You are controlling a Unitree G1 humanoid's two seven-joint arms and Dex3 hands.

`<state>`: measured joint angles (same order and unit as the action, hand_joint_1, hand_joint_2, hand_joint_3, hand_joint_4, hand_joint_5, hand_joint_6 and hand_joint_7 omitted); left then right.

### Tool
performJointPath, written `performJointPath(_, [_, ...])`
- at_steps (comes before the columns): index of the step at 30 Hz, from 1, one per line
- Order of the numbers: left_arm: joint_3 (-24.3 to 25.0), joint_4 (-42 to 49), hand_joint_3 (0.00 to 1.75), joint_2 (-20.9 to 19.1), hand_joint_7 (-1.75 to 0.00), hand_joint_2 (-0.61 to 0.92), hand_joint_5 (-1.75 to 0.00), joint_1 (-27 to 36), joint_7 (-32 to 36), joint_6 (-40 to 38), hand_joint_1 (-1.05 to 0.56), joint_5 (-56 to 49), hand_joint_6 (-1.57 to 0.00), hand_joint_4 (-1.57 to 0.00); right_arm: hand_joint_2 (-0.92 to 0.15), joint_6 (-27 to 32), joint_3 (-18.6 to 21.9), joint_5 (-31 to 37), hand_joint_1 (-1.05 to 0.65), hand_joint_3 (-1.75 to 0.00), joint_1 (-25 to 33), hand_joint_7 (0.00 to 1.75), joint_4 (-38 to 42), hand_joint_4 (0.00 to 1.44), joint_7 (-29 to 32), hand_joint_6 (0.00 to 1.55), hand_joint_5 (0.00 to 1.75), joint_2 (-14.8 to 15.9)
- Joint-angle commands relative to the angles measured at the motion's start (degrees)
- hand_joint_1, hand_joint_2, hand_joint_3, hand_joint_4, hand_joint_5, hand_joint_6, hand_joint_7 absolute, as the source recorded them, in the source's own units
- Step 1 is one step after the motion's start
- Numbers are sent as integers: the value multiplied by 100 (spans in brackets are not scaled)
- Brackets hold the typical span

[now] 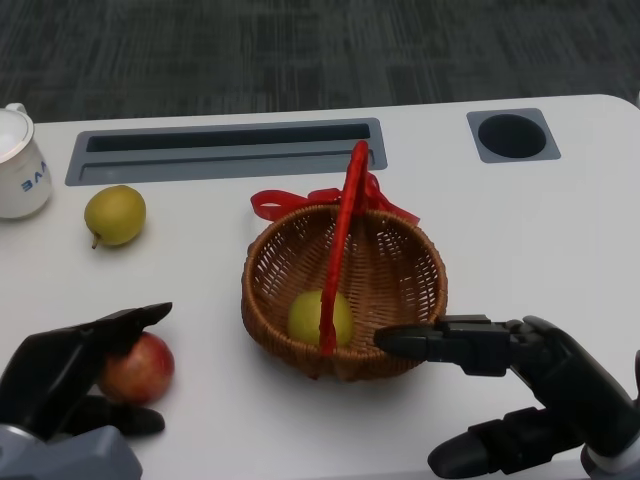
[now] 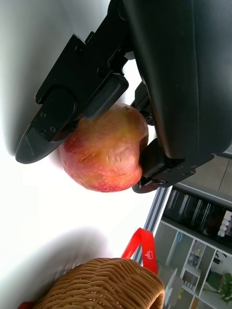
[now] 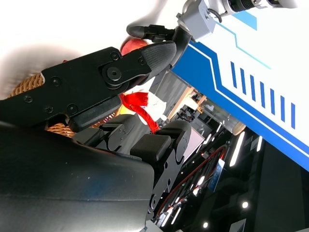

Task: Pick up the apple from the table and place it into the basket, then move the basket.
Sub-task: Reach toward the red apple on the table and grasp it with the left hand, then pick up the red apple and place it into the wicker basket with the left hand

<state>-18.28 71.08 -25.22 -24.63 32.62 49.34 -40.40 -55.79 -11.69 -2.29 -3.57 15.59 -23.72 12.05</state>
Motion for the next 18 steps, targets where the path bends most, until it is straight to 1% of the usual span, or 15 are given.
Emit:
performJointPath(1, [-180,203,0,78,-1,66,-1,62,-113,-299,-73,-5,-63,-69,-81,31,66,-91,-47,0,61,0,-91,68,8,64,0,77])
performJointPath(3, [-236,211,0,107,-1,66,-2,40,-57,-337,-65,17,-65,-71,-81,78,62,-82,-48,0,91,0,-136,68,10,64,0,80])
performJointPath(4, [-251,212,1,130,-3,67,-3,28,-33,-349,-55,41,-70,-77,-81,107,60,-77,-48,0,110,0,-165,68,11,63,0,82])
performJointPath(7, [-258,207,1,185,-5,72,-7,9,-20,-379,-24,172,-93,-103,-81,140,61,-57,-48,0,154,0,-223,68,21,63,0,74])
performJointPath(8, [-256,200,1,191,-6,73,-8,9,-46,-397,-18,224,-99,-110,-81,140,63,-56,-48,0,164,0,-231,68,24,63,0,70])
performJointPath(11, [-261,138,1,170,-6,78,-7,21,-128,-430,-9,352,-109,-118,-82,136,65,-62,-48,0,190,0,-246,68,24,63,0,64])
performJointPath(15, [-308,16,1,114,-4,80,-6,68,-4,-329,-6,404,-111,-120,-83,151,67,-77,-48,0,196,0,-249,67,9,62,0,79])
performJointPath(18, [-327,-130,0,47,-4,79,-5,130,266,-86,-6,383,-112,-121,-83,145,63,-95,-48,0,199,0,-249,67,4,63,0,75])
